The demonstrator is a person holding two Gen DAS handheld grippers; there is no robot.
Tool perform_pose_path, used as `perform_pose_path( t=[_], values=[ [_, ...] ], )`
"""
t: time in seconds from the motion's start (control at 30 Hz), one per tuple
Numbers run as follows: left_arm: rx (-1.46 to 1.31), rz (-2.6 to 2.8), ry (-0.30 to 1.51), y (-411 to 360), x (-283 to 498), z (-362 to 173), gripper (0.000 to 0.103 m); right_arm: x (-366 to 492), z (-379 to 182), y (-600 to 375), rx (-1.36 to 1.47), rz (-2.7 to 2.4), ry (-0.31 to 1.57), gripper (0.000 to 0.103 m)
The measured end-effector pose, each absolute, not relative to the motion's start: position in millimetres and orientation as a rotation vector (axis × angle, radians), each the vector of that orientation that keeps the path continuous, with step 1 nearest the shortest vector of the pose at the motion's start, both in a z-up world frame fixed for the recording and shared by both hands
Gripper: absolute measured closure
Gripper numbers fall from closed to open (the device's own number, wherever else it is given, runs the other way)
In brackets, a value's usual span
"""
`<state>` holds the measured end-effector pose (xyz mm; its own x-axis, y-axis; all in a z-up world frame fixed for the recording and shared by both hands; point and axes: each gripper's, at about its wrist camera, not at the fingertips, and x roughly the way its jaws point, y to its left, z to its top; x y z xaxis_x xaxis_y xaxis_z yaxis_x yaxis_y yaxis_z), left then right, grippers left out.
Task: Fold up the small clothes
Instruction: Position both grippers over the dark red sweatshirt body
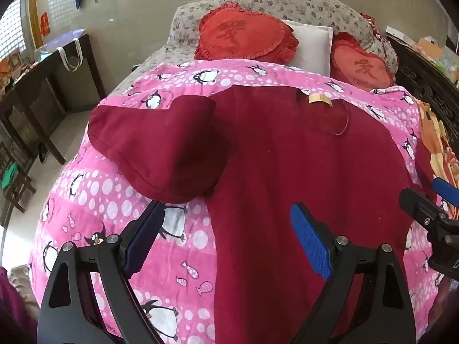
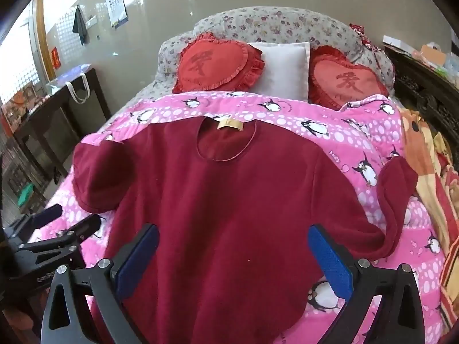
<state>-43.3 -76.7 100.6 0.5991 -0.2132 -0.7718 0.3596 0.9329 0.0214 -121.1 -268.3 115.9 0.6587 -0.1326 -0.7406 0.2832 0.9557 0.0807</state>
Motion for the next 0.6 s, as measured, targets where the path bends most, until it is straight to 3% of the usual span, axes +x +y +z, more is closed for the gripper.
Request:
perform_pose_path(
  t=[0.6],
  values=[
    [0.176,-0.311,0.899,-76.4,-24.6,84.6,0.013,-103.5,94.8,-270.1,0.239,-0.219,0.888,0.000]
  ],
)
